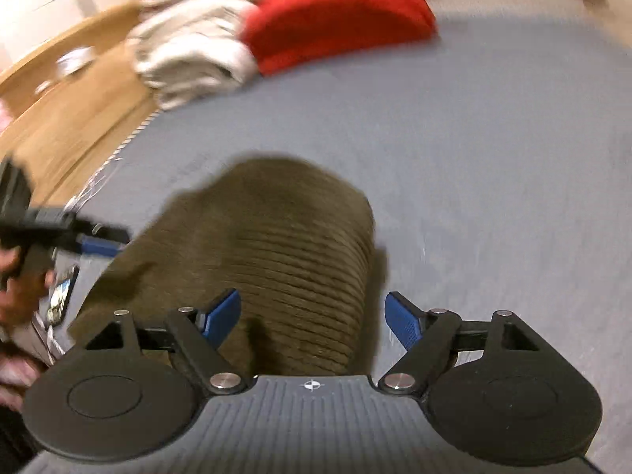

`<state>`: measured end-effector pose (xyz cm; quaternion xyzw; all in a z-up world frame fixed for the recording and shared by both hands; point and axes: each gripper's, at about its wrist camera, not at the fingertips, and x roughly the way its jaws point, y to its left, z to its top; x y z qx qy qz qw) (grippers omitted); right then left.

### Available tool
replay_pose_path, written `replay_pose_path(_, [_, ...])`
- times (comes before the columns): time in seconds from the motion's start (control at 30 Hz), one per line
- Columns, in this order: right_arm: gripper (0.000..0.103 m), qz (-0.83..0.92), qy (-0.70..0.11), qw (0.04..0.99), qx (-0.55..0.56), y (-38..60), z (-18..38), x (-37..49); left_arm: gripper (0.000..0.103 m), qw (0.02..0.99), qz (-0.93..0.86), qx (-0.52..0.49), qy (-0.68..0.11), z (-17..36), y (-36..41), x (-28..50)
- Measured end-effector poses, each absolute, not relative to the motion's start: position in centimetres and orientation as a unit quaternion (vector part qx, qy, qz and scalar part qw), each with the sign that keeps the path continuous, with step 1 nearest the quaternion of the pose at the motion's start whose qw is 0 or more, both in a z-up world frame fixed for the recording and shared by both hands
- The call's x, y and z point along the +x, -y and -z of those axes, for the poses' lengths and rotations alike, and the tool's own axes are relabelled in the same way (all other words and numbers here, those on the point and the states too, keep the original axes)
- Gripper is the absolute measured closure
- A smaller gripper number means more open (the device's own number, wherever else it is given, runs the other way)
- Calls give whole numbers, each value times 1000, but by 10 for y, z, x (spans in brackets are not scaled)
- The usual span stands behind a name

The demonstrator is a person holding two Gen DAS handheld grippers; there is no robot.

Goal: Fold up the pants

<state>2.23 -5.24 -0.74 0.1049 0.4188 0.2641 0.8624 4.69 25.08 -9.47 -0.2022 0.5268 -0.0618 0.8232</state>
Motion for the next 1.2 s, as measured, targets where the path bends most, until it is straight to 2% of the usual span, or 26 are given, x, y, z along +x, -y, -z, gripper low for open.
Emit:
replay_pose_path(0.1, [14,-265,-477,819,178,53,39,49,1,799,87,-240,-545,119,-259,53])
replay_pose_path(0.17, [13,-273,-502,789,224,52,56,63,6,786,100,-265,-549,137,-259,53])
replay_pose_path(0.27, [18,-296,-520,756,264,47,68,79,8,785,97,-267,-550,154,-249,50])
replay_pose_path(0.3, [27,-295,-516,761,261,44,68,78,12,787,91,-268,-548,155,-247,51])
replay_pose_path(0.33, [41,-293,-510,769,250,40,64,79,20,789,84,-267,-548,152,-246,50])
replay_pose_path(0.37, [47,-292,-503,776,245,37,60,75,24,790,76,-266,-548,148,-242,53])
replay_pose_path(0.4, [59,-293,-496,780,245,37,55,72,32,792,71,-263,-546,143,-239,54])
replay_pose_path(0.43, [66,-295,-486,785,246,39,47,68,40,799,69,-251,-542,134,-236,54])
replay_pose_path(0.5, [70,-302,-457,804,234,46,29,58,48,815,82,-230,-525,117,-223,55])
replay_pose_path(0.7, [70,-285,-375,862,190,98,-35,46,51,844,155,-231,-459,74,-160,78])
replay_pose_path(0.9, [69,-284,-335,883,164,176,-92,74,50,853,227,-251,-398,43,-95,114])
replay_pose_path(0.97, [64,-283,-330,886,160,195,-98,91,46,849,234,-260,-396,49,-79,130])
replay_pose_path(1.0, [57,-279,-328,889,156,204,-97,100,39,846,230,-263,-404,57,-72,139])
replay_pose_path(1.03, [44,-266,-322,897,146,212,-91,110,32,844,216,-257,-418,68,-62,147])
replay_pose_path(1.1, [28,-174,-307,928,118,234,-64,127,31,860,132,-191,-455,80,-49,157])
replay_pose_path(1.2, [36,-30,-359,929,82,253,-30,154,31,879,38,-96,-465,77,-38,157])
